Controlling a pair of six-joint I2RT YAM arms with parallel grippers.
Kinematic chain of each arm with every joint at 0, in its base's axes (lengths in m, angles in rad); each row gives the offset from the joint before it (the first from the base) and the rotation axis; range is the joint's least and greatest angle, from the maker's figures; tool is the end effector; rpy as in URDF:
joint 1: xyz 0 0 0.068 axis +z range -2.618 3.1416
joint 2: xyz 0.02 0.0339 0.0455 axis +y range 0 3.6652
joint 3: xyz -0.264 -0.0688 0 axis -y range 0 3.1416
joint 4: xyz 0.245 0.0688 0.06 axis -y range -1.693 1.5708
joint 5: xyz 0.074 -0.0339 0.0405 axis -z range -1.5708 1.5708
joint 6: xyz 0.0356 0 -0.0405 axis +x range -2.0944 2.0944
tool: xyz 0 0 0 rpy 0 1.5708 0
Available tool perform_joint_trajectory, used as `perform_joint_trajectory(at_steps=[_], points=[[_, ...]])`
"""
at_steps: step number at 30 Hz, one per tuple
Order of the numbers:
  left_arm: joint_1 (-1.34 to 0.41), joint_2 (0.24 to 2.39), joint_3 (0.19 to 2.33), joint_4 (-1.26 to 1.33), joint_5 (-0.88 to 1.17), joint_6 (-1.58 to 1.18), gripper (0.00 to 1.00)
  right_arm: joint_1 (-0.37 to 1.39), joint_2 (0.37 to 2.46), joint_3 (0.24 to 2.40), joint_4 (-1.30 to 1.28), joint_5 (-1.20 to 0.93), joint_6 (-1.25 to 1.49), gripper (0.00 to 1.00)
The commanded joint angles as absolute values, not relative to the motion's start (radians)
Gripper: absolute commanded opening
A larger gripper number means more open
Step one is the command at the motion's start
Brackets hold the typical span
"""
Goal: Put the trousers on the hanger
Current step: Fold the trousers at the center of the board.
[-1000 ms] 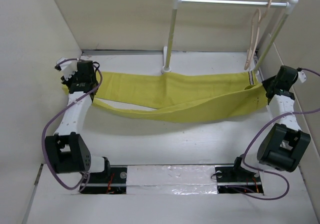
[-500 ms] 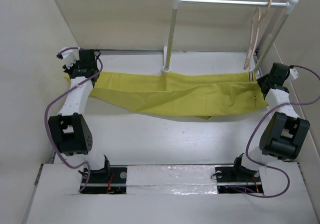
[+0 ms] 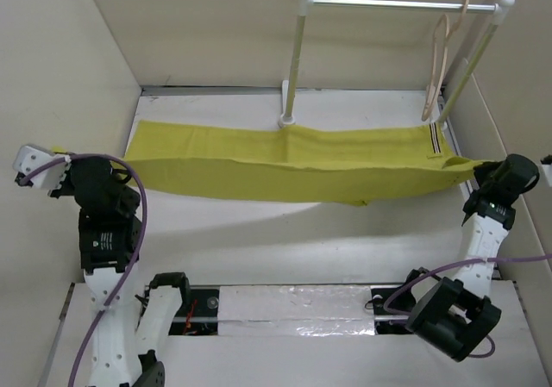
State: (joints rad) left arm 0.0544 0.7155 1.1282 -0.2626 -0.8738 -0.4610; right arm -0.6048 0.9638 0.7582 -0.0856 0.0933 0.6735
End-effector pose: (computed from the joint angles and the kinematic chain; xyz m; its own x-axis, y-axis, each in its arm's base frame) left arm 0.1152 0.0336 0.4544 0.4860 -0.2595 -0.8345 -0.6428 0.5408 -0.5425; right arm 0.1843 -0.1314 0.3076 0.2143 0.6068 -0.7654 0.6472 0.4987 0.5766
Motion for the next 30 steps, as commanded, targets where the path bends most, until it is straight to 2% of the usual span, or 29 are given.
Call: perform_joint_trajectory(at_steps=[1, 5, 9, 12, 14, 19, 22, 24, 28, 30], points=[[0.055, 0.707, 1.06, -0.313, -0.931, -0.431, 0.0, -0.707, 0.901, 0.755, -0.063, 0.045, 0.661, 0.0], [0.032, 0.698, 1.032, -0.276, -0.991, -0.4, 0.0, -0.719, 0.853, 0.801, -0.171, 0.11, 0.657, 0.0], [0.032, 0.807, 1.054, -0.319, -0.968, -0.469, 0.0, -0.719, 0.802, 0.833, -0.212, 0.135, 0.614, 0.0], [0.032, 0.88, 1.013, -0.247, -0.973, -0.439, 0.0, -0.719, 0.81, 0.841, -0.172, 0.121, 0.595, 0.0], [0.032, 0.929, 1.029, -0.241, -0.971, -0.457, 0.0, -0.719, 0.88, 0.839, -0.125, 0.045, 0.598, 0.0], [0.071, 1.156, 1.13, -0.282, -0.949, -0.518, 0.01, -0.7, 1.018, 0.89, -0.101, 0.02, 0.63, 0.0], [0.071, 1.255, 1.184, -0.272, -0.954, -0.525, 0.02, -0.646, 1.075, 0.954, -0.074, 0.084, 0.644, 0.0], [0.081, 1.317, 1.212, -0.23, -0.934, -0.502, 0.05, -0.536, 1.158, 1.015, -0.052, 0.173, 0.649, 0.0], [0.107, 1.451, 1.288, -0.236, -0.911, -0.512, 0.05, -0.439, 1.376, 1.179, -0.129, 0.253, 0.618, 0.0], [0.107, 1.505, 1.324, -0.242, -0.913, -0.511, 0.05, -0.391, 1.437, 1.201, -0.089, 0.273, 0.598, 0.0]])
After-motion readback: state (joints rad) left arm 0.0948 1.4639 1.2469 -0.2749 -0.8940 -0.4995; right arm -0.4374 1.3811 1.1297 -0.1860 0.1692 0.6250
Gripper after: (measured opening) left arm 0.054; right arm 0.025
